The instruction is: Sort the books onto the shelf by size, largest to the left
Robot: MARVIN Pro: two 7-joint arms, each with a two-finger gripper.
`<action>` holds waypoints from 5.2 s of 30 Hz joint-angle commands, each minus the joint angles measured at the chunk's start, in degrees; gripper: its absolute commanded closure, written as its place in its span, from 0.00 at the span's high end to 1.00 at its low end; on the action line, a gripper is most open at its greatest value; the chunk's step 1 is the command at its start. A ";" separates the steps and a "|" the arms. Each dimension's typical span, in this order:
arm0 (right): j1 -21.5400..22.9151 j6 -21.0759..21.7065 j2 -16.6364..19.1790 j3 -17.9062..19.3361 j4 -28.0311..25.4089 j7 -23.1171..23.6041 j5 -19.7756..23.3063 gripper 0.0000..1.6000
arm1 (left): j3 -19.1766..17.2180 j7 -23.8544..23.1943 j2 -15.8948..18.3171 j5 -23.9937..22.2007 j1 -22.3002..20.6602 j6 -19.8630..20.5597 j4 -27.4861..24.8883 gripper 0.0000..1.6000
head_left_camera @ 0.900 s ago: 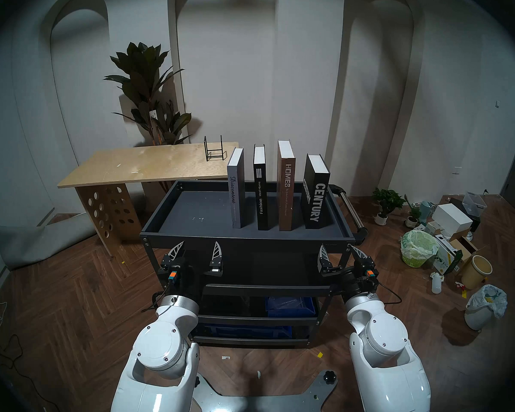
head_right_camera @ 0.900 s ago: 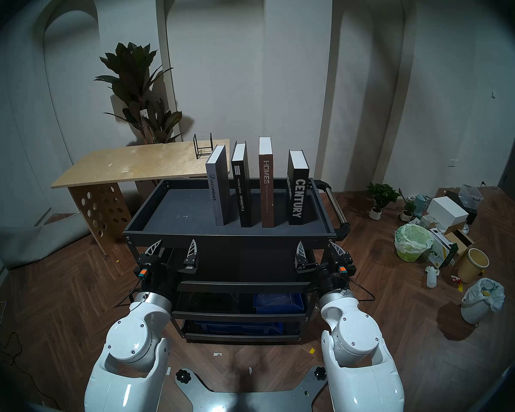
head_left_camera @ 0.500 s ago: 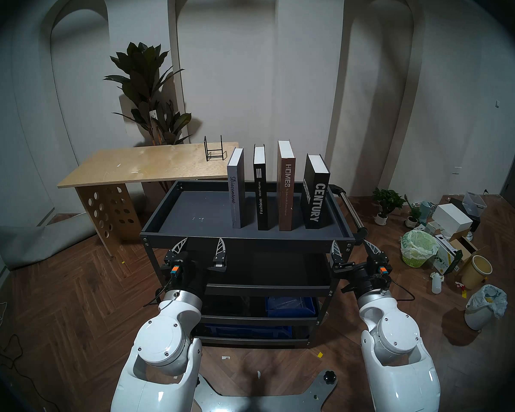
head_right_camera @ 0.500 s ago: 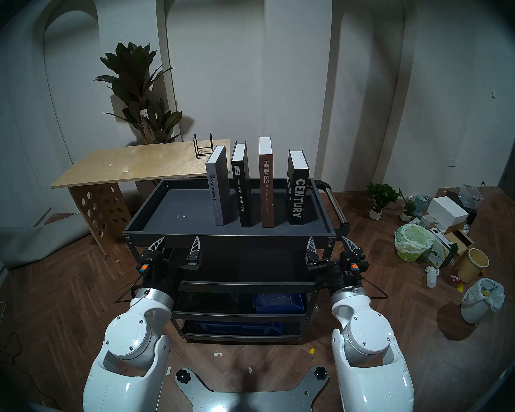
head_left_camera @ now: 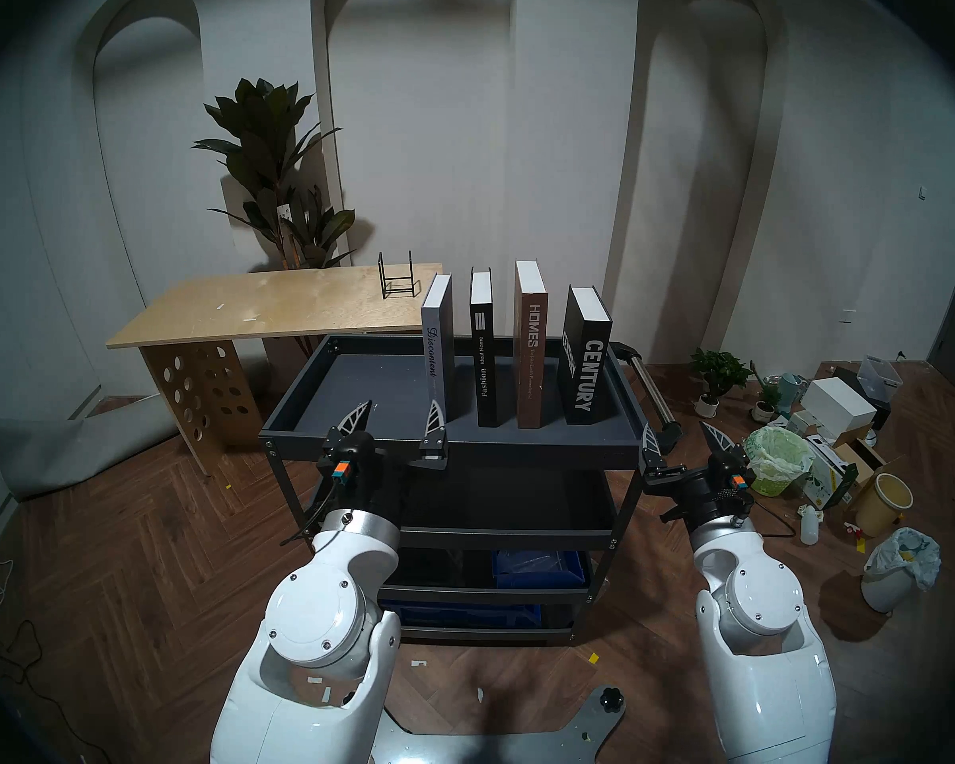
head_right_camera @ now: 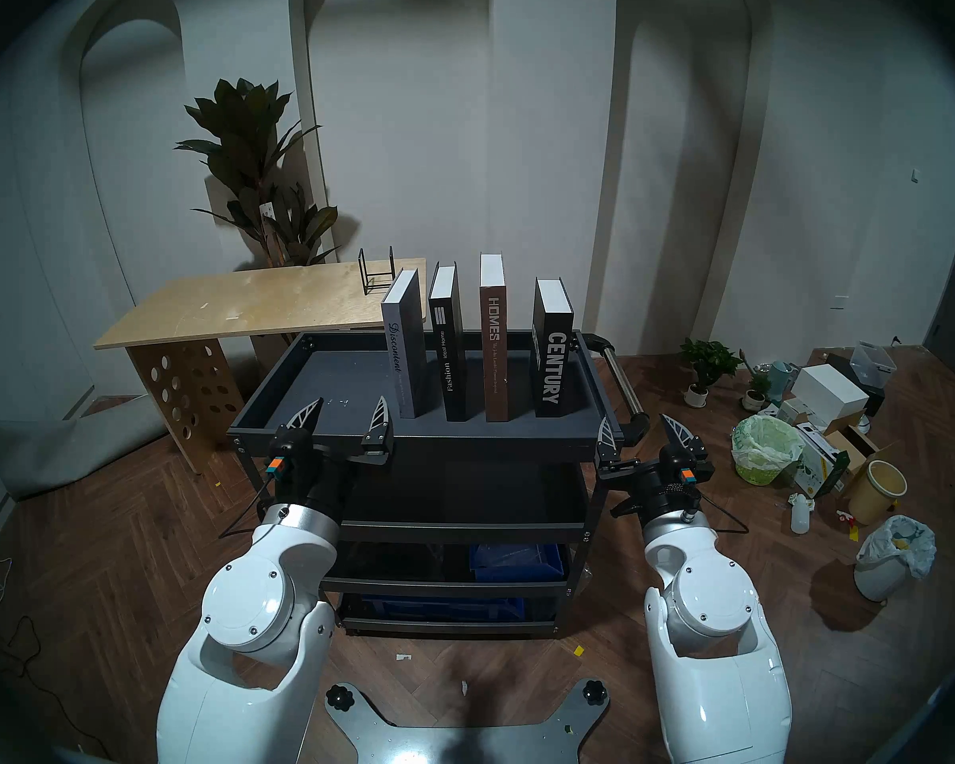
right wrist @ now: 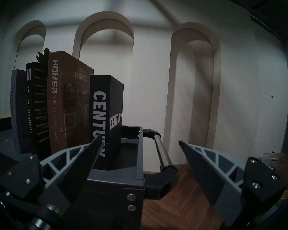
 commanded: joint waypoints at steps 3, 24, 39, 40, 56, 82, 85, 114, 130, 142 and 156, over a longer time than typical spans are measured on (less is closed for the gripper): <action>2.99 -2.55 0.62 1.43 0.40 0.83 1.80 1.00 | 6.69 6.02 4.88 -1.62 -3.03 0.99 -2.54 1.00; 4.25 -3.73 1.17 4.17 2.25 1.80 4.28 1.00 | 15.58 12.95 4.51 -0.21 -16.01 2.34 3.75 1.00; 3.01 -4.54 0.79 7.47 3.29 1.44 6.52 1.00 | 17.26 16.60 -0.57 2.10 -24.76 4.45 12.32 1.00; 2.98 -4.63 0.80 7.62 3.39 1.44 6.66 1.00 | 17.46 16.99 -0.84 2.19 -25.35 4.63 13.04 1.00; 3.71 -5.27 0.87 7.52 4.30 1.49 7.52 1.00 | 22.44 26.69 -2.94 0.94 -31.82 5.82 17.02 1.00; 5.80 -5.86 0.26 5.31 5.20 1.72 8.04 1.00 | 29.68 33.13 -3.66 -0.01 -37.78 11.14 17.48 1.00; 5.54 -6.00 0.18 5.79 4.93 1.62 8.27 1.00 | 29.45 33.16 -4.75 -0.29 -39.08 11.23 18.91 1.00; 4.24 -6.56 0.13 8.22 4.97 1.14 9.91 1.00 | 30.66 32.59 -14.25 0.43 -49.56 9.55 34.43 1.00; 4.33 -6.52 0.24 8.17 5.25 1.41 10.09 1.00 | 29.53 35.50 -15.95 1.88 -51.63 7.64 39.79 1.00; 4.72 -6.23 0.22 8.06 5.62 1.19 9.73 1.00 | 28.85 35.90 -16.39 1.69 -52.74 6.41 42.50 1.00; 5.07 -5.82 0.20 8.05 5.63 1.70 9.92 1.00 | 28.45 35.38 -15.85 1.44 -52.27 6.21 41.72 1.00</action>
